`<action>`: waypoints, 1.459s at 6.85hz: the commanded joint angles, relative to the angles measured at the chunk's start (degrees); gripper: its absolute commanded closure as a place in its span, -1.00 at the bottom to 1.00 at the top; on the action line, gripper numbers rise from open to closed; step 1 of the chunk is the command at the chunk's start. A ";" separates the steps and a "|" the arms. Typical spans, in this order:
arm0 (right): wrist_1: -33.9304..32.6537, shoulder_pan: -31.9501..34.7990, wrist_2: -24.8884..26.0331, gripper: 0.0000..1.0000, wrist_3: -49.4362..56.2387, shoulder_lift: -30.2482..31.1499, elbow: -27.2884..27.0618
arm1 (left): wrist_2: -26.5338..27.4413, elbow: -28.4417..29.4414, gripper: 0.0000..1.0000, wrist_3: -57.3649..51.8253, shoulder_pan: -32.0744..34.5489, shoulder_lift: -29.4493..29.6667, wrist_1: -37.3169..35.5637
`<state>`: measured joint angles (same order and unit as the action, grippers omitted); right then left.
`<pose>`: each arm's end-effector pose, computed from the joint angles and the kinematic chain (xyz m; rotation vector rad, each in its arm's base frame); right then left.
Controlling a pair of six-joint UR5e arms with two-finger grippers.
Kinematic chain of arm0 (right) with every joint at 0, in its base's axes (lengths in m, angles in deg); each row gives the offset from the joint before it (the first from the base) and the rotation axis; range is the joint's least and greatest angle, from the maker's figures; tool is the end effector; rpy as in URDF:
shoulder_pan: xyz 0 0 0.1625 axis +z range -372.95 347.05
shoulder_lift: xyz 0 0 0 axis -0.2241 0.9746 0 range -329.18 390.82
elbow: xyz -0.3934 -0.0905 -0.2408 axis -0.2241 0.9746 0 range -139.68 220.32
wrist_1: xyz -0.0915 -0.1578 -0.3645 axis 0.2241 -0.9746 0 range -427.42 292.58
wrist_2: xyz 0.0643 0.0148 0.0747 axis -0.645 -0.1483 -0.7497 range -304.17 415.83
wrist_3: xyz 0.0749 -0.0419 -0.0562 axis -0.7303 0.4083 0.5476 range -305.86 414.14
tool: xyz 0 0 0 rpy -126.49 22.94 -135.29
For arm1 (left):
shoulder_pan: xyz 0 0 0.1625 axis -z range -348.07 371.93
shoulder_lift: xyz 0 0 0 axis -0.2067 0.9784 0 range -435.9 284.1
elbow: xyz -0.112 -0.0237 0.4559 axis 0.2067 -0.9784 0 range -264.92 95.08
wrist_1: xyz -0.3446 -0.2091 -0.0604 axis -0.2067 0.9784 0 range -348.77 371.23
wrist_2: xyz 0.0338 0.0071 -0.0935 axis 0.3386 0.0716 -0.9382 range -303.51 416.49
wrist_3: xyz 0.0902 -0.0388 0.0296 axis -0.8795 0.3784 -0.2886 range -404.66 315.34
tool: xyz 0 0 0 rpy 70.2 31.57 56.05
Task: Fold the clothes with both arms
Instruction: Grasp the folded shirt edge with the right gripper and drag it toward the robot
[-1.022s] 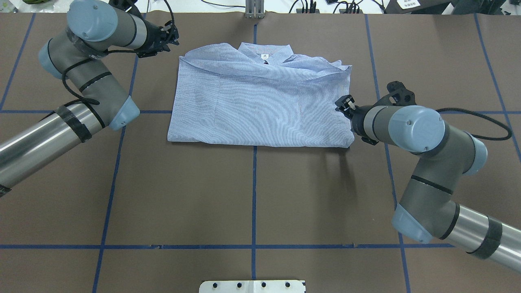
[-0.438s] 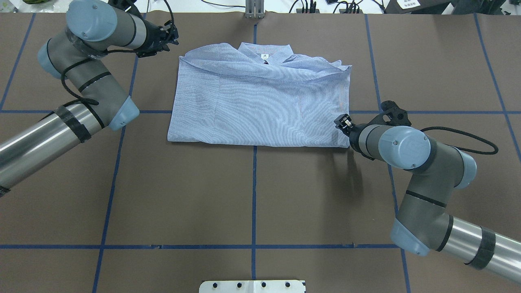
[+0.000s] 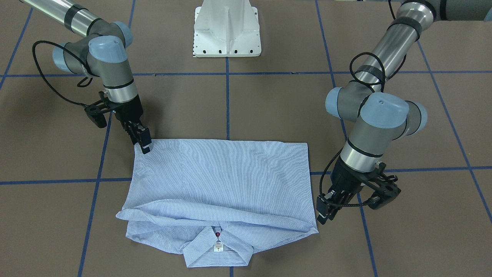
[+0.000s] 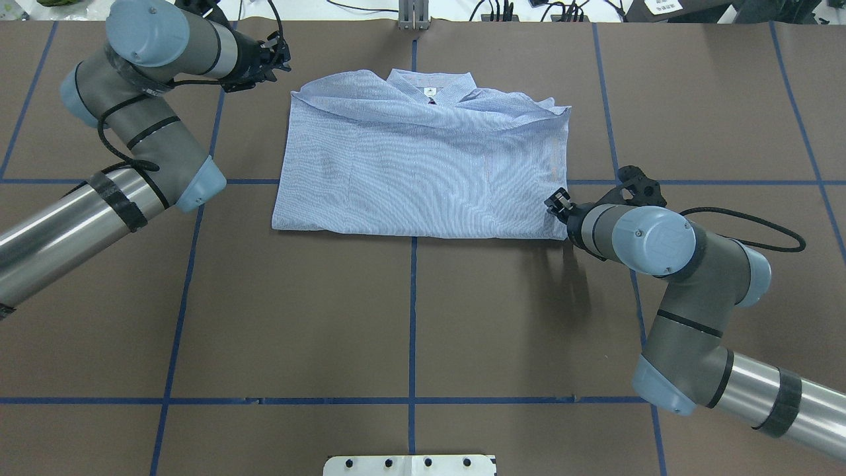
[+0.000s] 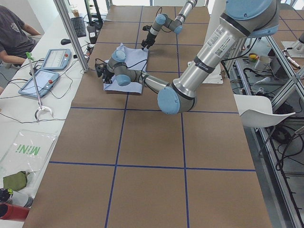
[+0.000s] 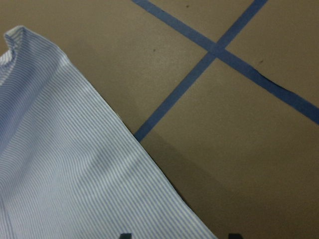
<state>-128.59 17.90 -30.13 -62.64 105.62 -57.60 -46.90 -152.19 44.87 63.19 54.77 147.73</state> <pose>-0.4598 -0.4383 0.4495 0.1020 -0.9429 0.9649 0.4187 -0.6972 0.3535 0.3067 1.1203 -0.6558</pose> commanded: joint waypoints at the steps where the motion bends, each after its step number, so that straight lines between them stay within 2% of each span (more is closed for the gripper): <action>1: 0.00 0.08 -0.09 0.86 -1.60 -0.27 0.27 | 0.03 -1.80 0.21 -0.06 0.07 -1.63 -0.01; 2: 0.00 0.08 -0.18 1.00 -4.05 -0.53 0.19 | -0.06 -3.04 0.22 -0.06 0.07 -2.51 -0.01; 3: 0.00 0.26 -0.79 1.00 -4.25 -0.36 -0.60 | -0.06 -3.05 0.22 -0.06 0.07 -2.52 -0.09; 4: -0.09 0.35 -1.66 1.00 -4.25 0.95 -4.26 | -0.14 -3.14 0.22 -0.06 0.07 -2.61 -0.10; 6: -1.23 -1.83 -9.89 1.00 -7.39 8.74 -18.04 | -0.41 -5.84 0.22 0.03 0.07 -4.10 -0.09; 7: -4.19 -6.37 -13.67 1.00 -8.20 9.74 -22.71 | -0.50 -7.25 0.22 0.38 -0.36 -4.54 -0.18; 8: -8.22 -6.68 -25.20 1.00 -8.29 10.36 -28.76 | -2.41 -7.27 0.22 0.73 -0.54 -4.55 0.08; 9: -8.96 -8.60 -36.28 1.00 -8.81 11.15 -29.69 | -4.26 -8.57 0.22 0.82 -0.63 -5.24 -0.01; 10: -8.88 -11.84 -39.43 1.00 -8.73 11.24 -30.57 | -5.75 -10.41 0.21 0.82 -1.06 -6.73 -0.18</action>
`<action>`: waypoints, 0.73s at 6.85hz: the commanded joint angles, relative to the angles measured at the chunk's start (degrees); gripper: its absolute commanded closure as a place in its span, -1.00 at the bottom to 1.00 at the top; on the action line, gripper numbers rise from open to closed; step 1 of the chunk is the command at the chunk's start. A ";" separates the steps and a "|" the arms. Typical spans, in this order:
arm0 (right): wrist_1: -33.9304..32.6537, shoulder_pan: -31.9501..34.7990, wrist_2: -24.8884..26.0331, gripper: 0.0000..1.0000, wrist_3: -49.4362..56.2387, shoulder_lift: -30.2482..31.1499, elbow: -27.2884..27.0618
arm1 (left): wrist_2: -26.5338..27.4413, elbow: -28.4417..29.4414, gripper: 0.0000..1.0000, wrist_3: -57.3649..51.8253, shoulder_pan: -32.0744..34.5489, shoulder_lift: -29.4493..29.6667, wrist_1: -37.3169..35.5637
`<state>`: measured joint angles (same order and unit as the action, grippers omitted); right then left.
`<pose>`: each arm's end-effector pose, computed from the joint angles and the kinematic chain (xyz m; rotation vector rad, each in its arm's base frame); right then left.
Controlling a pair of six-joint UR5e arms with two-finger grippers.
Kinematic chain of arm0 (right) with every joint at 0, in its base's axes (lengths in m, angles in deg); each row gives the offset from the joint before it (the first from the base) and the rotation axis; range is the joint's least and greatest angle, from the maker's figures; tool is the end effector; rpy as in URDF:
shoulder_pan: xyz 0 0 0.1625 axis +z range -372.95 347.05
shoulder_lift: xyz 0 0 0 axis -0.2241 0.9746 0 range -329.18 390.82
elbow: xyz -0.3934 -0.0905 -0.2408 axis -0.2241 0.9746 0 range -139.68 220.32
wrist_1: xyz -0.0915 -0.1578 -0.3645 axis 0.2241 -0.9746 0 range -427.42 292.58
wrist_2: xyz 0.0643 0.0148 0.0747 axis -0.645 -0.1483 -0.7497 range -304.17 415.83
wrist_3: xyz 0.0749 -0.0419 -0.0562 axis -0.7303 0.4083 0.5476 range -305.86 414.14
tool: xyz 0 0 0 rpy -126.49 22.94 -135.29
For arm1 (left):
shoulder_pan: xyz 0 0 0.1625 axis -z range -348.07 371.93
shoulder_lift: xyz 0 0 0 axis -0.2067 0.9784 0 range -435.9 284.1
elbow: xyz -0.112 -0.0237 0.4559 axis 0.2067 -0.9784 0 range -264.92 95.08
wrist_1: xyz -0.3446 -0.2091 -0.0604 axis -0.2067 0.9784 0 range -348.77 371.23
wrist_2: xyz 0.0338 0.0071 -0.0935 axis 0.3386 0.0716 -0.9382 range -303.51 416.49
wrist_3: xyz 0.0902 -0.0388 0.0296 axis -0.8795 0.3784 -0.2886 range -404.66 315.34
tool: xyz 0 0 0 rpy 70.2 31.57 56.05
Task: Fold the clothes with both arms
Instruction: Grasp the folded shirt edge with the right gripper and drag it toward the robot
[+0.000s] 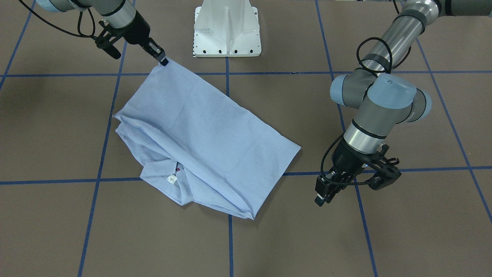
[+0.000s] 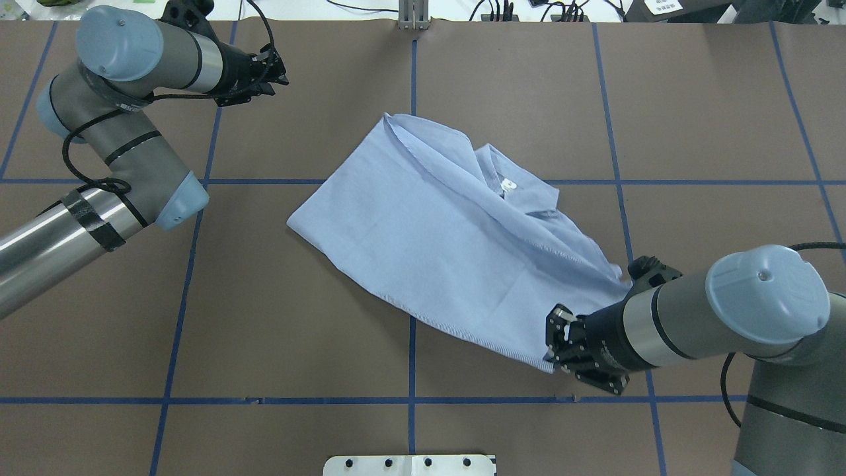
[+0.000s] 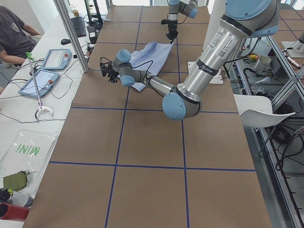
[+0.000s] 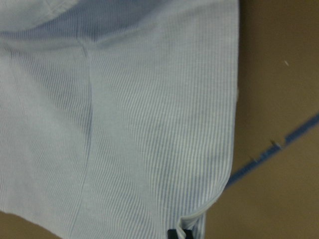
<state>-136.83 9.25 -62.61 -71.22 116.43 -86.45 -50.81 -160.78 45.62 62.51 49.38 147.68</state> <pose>-0.3871 -0.2492 0.3326 -0.5737 -1.0119 0.6244 0.4026 -0.6519 0.3525 0.2607 1.1914 -0.5995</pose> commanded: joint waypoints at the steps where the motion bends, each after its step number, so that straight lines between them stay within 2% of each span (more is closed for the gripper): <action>1: -0.55 -6.35 -7.50 1.00 -0.15 0.52 -2.51 | -4.12 -4.97 0.21 0.24 -0.56 -3.18 -0.14; 2: -0.46 -10.04 -6.99 0.34 -0.15 0.35 -2.60 | -6.67 -9.09 0.20 2.16 -0.83 -6.25 -0.14; 3: -0.29 -9.90 -7.42 -0.99 0.03 0.52 -2.95 | -7.04 -14.35 0.18 6.96 -3.79 -8.97 -0.49; 4: -0.29 -5.72 -7.59 -1.00 0.29 0.43 -2.95 | -6.44 -20.15 0.08 10.32 -7.73 -13.18 -1.27; 5: -0.29 2.15 -9.25 -1.00 0.29 -0.78 -2.78 | -5.82 -23.51 0.01 14.18 -11.69 -16.18 -1.28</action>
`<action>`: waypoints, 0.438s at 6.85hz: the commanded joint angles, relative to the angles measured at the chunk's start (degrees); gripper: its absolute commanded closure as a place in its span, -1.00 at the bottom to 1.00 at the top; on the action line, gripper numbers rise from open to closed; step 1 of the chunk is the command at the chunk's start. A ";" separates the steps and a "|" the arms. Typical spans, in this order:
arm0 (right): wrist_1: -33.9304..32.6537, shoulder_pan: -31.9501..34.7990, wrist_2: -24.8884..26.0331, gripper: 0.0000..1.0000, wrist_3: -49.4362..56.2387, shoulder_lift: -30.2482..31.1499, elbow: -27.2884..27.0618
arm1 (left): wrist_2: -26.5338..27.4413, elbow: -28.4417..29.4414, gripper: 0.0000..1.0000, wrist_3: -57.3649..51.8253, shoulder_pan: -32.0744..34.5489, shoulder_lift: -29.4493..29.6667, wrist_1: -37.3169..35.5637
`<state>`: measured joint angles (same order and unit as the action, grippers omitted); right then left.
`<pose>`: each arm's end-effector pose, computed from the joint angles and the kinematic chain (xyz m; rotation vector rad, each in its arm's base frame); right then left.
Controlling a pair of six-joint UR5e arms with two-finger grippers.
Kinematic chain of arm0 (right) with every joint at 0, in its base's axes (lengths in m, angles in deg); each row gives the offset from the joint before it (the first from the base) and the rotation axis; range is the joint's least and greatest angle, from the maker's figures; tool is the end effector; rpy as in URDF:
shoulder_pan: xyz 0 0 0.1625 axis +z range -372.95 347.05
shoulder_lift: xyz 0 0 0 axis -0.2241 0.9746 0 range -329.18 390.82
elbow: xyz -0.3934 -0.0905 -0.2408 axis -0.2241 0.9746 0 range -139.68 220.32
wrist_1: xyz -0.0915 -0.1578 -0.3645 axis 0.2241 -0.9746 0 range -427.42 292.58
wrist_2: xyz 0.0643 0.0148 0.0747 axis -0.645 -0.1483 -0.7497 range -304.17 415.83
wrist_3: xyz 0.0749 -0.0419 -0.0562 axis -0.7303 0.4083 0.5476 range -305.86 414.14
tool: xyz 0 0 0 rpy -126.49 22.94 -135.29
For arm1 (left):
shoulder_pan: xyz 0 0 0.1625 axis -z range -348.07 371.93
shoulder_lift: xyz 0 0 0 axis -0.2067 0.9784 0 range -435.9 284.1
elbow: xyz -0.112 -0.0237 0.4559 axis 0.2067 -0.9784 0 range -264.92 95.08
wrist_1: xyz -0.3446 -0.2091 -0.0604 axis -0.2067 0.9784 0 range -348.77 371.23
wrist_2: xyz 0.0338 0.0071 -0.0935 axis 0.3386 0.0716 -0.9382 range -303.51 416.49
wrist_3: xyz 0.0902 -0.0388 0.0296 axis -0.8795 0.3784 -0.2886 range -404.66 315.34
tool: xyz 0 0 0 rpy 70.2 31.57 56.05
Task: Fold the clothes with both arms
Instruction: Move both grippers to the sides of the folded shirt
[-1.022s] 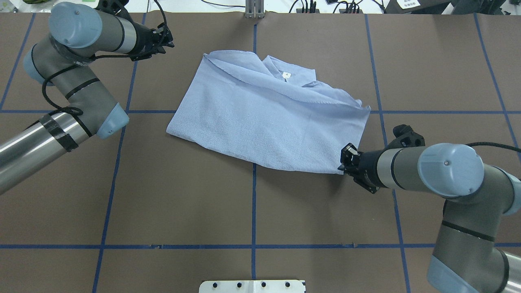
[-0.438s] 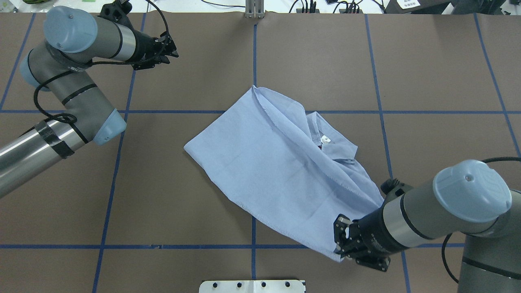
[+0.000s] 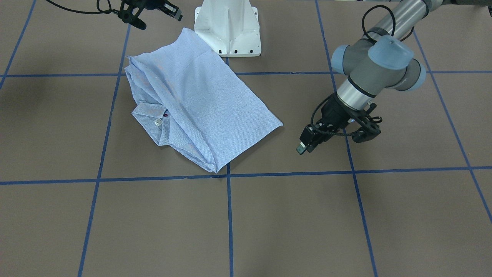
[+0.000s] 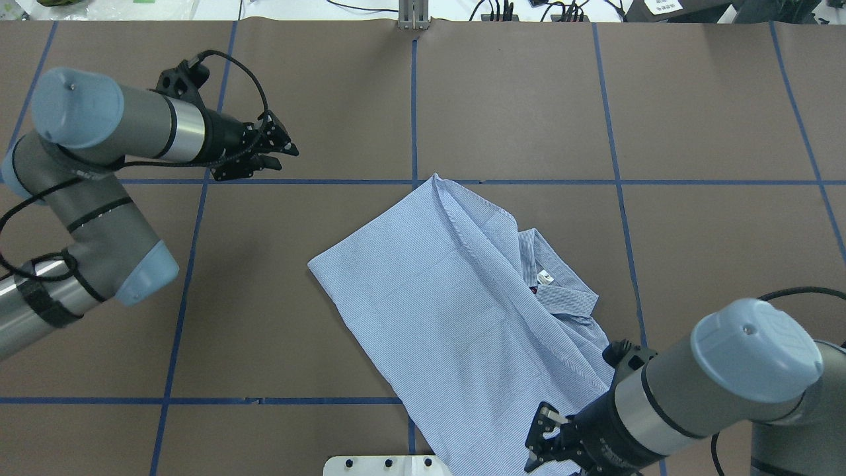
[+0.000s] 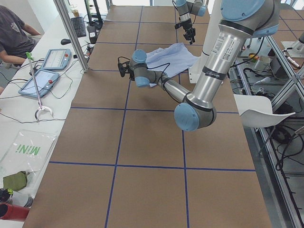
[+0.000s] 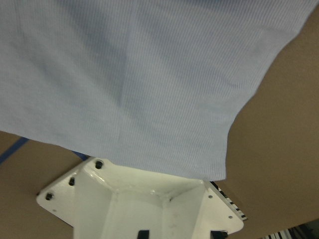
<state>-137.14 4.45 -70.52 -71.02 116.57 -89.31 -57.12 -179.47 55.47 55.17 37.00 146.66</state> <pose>-0.3889 -0.1979 0.3106 -0.7285 -0.9837 0.4466 0.4058 -0.5084 0.3504 0.0172 1.3164 -0.5338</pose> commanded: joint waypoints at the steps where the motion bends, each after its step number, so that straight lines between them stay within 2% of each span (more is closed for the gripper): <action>1: 0.02 13.82 -1.44 -1.00 0.53 -4.42 2.60 | 5.81 -5.03 -0.01 5.51 -8.92 -5.49 -0.35; 2: 0.02 18.24 -1.35 -1.00 0.97 -6.63 5.59 | 9.95 -4.25 -0.01 5.52 -12.88 -4.90 -3.74; 3: 0.02 20.11 -1.18 -1.00 3.15 -8.91 8.05 | 10.25 -4.07 -0.02 5.52 -14.31 -3.32 -7.34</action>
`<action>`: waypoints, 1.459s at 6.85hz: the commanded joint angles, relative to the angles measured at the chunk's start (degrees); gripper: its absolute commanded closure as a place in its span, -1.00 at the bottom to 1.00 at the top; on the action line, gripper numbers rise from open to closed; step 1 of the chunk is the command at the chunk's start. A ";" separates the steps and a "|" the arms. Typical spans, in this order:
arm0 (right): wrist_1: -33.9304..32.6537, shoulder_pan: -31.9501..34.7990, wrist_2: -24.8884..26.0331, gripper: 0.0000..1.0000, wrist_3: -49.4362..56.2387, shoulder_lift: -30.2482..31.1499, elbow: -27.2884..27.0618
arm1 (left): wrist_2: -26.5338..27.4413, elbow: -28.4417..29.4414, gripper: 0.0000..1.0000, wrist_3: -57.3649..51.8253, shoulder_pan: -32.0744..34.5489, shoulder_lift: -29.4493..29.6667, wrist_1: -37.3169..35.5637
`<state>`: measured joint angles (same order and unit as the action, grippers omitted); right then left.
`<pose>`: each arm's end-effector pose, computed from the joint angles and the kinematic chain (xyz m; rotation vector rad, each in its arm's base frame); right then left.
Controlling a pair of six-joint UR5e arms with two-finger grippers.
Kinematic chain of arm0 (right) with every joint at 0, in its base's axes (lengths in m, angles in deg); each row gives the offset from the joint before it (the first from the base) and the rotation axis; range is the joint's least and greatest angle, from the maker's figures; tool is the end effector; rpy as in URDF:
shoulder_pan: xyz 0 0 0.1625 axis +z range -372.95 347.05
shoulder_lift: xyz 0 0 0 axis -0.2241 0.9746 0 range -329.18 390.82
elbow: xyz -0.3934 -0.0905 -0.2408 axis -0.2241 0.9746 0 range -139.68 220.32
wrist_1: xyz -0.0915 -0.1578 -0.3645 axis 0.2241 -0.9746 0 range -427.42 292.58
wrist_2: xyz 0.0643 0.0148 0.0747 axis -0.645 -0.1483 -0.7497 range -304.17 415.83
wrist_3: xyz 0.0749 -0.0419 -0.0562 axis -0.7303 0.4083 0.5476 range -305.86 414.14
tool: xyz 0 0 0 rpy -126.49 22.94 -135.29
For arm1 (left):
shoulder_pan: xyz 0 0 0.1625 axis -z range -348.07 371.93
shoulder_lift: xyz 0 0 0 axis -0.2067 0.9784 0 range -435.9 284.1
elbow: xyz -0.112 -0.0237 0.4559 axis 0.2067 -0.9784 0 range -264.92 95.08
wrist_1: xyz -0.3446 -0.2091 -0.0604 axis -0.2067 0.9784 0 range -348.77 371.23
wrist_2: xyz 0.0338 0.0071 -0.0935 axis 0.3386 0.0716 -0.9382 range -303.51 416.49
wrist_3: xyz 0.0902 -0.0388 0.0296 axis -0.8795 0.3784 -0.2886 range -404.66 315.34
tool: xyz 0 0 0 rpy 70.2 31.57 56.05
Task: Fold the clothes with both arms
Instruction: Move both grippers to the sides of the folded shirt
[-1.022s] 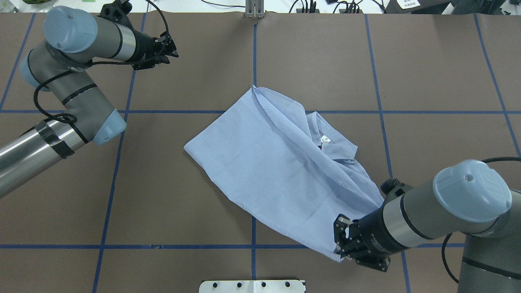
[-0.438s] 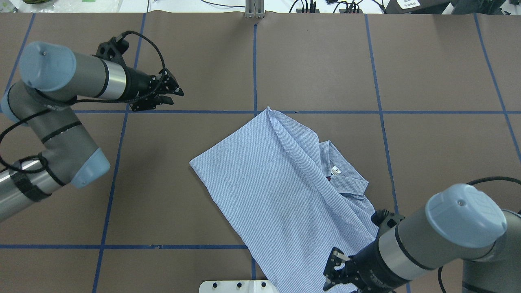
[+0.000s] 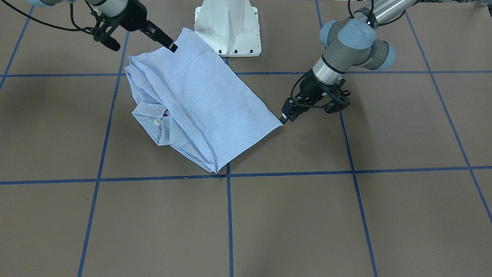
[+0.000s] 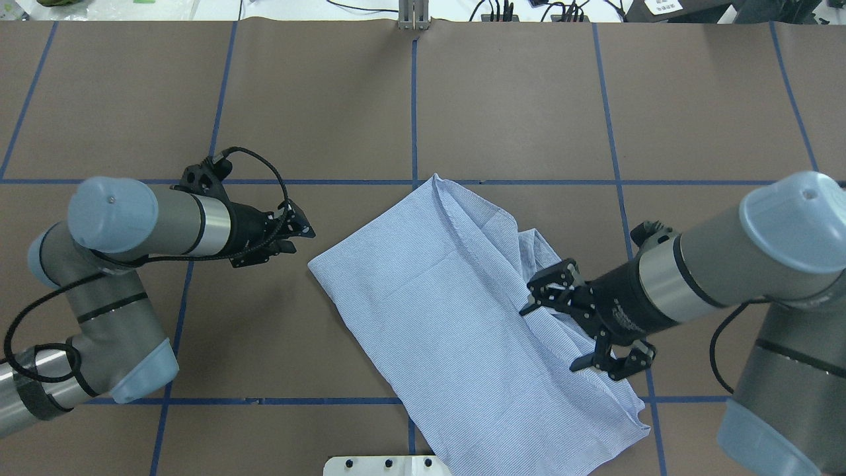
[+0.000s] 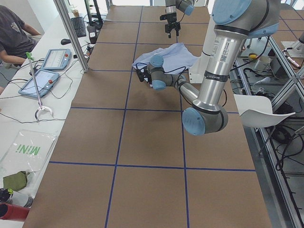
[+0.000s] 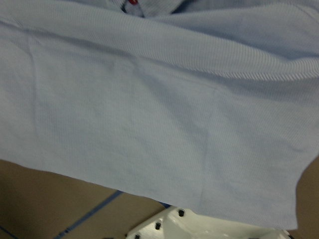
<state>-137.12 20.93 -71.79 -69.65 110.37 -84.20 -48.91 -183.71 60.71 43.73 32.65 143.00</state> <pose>-0.3535 -0.3225 0.2960 -0.5905 -1.1123 0.6520 0.4707 -0.4168 0.3734 -0.0625 1.2370 -0.5554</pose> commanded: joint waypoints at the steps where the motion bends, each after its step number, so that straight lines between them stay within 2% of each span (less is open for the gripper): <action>1: -0.08 3.91 0.79 -1.00 2.58 -3.00 4.27 | 2.13 1.57 -0.02 0.28 -3.32 1.83 -3.98; 4: -0.17 5.05 2.28 -1.00 3.12 -4.58 7.78 | 4.67 4.31 -0.01 1.06 -4.90 3.68 -3.98; 6: -0.35 5.14 3.43 -1.00 3.30 -5.03 8.77 | 4.68 3.78 1.00 3.00 -5.00 3.68 -4.07; 9: -0.35 5.05 5.36 -1.00 3.47 -5.20 10.26 | 5.20 4.56 1.00 -2.76 -1.06 3.85 -5.03; 10: -0.35 5.05 5.37 -1.00 3.47 -5.12 10.17 | 6.25 9.36 1.00 -7.50 3.75 8.47 -5.12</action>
<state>-137.47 25.99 -66.71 -66.19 105.22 -74.12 -43.58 -178.14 58.05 43.29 37.53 138.21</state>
